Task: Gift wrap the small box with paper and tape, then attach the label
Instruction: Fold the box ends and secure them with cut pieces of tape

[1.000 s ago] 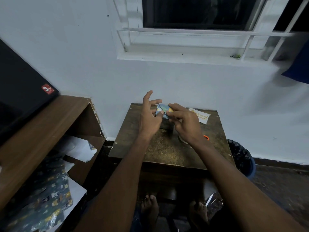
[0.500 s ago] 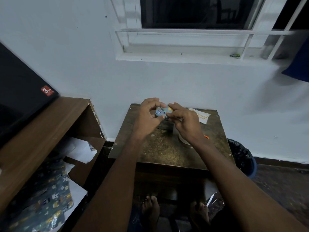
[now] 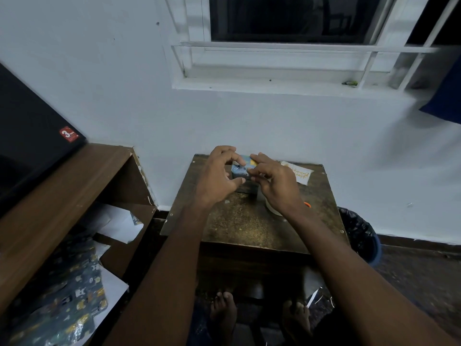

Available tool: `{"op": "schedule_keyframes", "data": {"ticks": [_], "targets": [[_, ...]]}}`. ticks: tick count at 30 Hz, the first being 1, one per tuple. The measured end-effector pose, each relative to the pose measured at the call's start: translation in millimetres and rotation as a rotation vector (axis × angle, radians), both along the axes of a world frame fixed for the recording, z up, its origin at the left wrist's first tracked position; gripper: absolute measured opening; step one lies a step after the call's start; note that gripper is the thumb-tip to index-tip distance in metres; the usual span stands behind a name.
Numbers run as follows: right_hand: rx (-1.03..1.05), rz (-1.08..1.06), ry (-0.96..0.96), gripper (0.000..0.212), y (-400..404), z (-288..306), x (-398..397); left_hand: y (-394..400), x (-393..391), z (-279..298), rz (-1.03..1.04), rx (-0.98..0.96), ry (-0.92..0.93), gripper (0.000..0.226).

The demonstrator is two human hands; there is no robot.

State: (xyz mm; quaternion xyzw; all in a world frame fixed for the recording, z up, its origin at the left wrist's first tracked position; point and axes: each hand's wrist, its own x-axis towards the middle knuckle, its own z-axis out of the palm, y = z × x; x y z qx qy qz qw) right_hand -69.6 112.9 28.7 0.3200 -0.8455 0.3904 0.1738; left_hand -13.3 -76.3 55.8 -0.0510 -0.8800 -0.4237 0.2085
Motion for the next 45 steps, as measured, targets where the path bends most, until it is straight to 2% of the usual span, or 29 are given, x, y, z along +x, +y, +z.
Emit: {"op": "schedule_keyframes", "data": {"ticks": [12,22,29,36,41,45], "targets": [[0.09,-0.025,0.072,0.026,-1.1,0.3,4.4,-1.0,-2.5,3.6,-0.01,-0.111,-0.026,0.043],[0.143,-0.018,0.146,0.056,-1.5,-1.0,6.1,-2.3,-4.9,-0.1,-0.028,-0.105,-0.005,0.043],[0.152,-0.018,0.134,0.055,-0.8,-4.3,1.6,-6.0,-9.2,-7.6,-0.063,-0.096,0.031,0.042],[0.157,-0.014,0.118,0.063,-1.9,-2.7,4.3,1.7,-17.3,-14.9,0.012,-0.003,0.07,0.005],[0.142,-0.018,0.112,0.052,-1.8,-3.6,3.7,3.3,-21.5,-20.3,0.06,0.178,0.022,0.005],[0.149,-0.014,0.103,0.054,-1.6,-3.1,4.2,2.2,-22.6,-19.0,0.087,0.249,-0.004,0.009]]}}
